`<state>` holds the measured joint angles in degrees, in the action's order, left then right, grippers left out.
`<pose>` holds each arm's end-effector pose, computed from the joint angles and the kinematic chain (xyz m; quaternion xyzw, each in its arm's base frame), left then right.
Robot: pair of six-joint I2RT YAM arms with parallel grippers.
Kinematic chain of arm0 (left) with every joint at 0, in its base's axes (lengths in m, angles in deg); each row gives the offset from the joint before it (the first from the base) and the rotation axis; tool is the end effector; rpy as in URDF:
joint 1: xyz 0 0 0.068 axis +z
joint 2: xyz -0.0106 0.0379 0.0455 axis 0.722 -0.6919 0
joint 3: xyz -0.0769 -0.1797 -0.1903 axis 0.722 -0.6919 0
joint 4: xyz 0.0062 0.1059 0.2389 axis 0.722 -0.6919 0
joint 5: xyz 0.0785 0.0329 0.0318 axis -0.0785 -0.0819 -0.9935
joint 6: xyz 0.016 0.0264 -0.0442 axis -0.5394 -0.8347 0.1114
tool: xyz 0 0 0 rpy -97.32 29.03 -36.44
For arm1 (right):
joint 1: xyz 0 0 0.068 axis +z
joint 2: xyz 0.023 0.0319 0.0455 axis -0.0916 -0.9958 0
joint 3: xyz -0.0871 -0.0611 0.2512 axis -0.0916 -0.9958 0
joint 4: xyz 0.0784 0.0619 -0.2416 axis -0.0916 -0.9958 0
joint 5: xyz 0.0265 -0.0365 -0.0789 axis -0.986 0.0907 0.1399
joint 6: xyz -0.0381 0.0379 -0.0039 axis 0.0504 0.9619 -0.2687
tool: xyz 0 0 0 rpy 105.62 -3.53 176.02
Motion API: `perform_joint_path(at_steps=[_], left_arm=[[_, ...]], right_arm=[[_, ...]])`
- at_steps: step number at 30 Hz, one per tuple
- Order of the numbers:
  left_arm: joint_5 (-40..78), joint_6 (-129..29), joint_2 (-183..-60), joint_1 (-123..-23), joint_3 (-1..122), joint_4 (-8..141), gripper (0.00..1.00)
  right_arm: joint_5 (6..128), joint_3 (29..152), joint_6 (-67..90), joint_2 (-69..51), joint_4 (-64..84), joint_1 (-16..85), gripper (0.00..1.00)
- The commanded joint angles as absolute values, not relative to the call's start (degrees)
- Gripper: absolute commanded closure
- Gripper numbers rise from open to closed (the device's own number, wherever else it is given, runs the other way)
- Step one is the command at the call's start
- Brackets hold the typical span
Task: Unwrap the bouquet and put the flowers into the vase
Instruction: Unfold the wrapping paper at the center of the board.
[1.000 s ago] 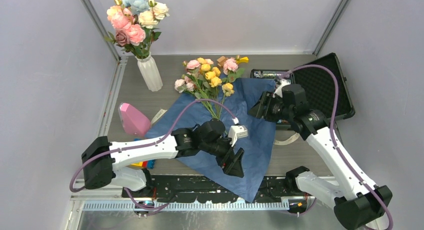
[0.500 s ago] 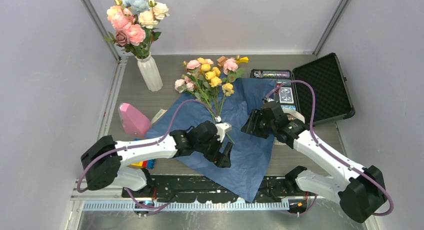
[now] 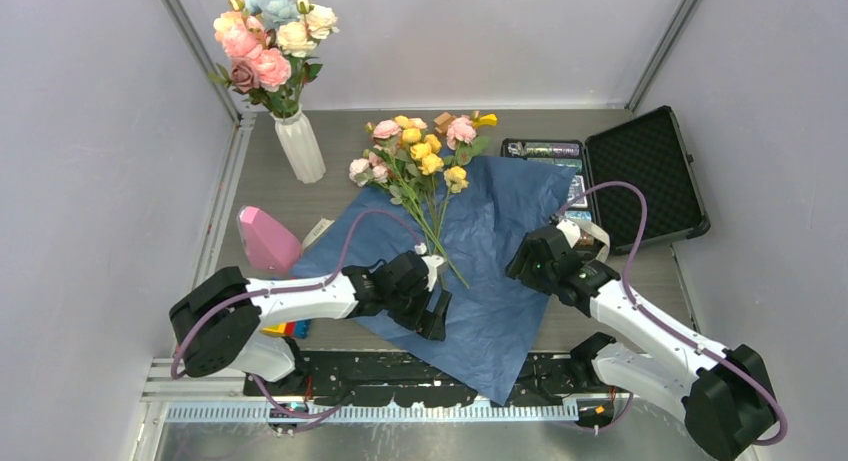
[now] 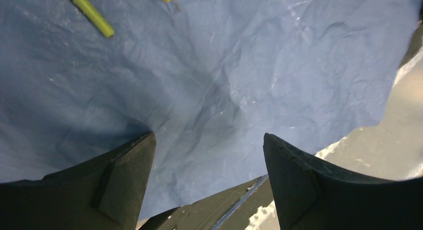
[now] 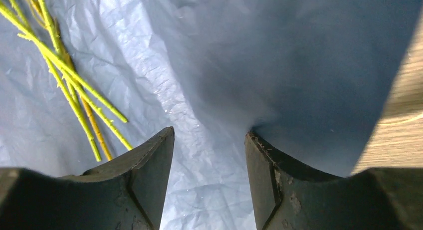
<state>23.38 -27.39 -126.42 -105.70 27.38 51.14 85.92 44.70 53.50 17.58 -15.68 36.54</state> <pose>0.1264 -0.2296 0.1680 0.2364 0.9171 -0.2932 0.1309 0.1594 0.0884 0.1951 0.1762 0.9230 0.1379 0.3131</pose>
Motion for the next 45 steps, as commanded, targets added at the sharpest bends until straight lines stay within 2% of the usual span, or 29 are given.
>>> perform_joint_path(at_steps=[1,5,16,24,29,34,39,45], left_arm=[[22.76,-25.37,-124.71,-105.63,24.51,50.13,0.17],[22.29,-23.99,-123.14,-105.63,22.51,50.94,0.17],[21.5,-21.51,-119.12,-105.59,20.9,50.9,0.17],[20.1,-21.52,-112.93,-105.63,23.95,46.42,0.15],[22.75,-21.18,-112.44,-105.63,25.87,46.58,0.15],[25.9,-19.95,-113.58,-105.72,25.18,49.73,0.16],[24.01,-20.3,-112.8,-105.72,25.08,48.63,0.16],[20.74,-26.74,-109.98,-101.23,31.63,37.02,0.12]], right_arm=[[91.65,43.04,56.5,20.77,-15.13,35.11,0.39],[92.77,41.3,57.0,21.87,-15.25,32.97,0.36],[91.67,40.41,55.11,20.63,-14.83,28.27,0.35],[89.57,41.07,54.31,26.09,-16.99,27.75,0.34],[80.13,43.74,52.4,27.57,-18.24,27.8,0.33],[70.29,44.27,53.16,25.63,-20.84,28.11,0.39],[68.46,42.15,54.84,27.33,-22.76,28.53,0.41],[67.25,43.67,53.18,29.83,-22.97,28.62,0.38]])
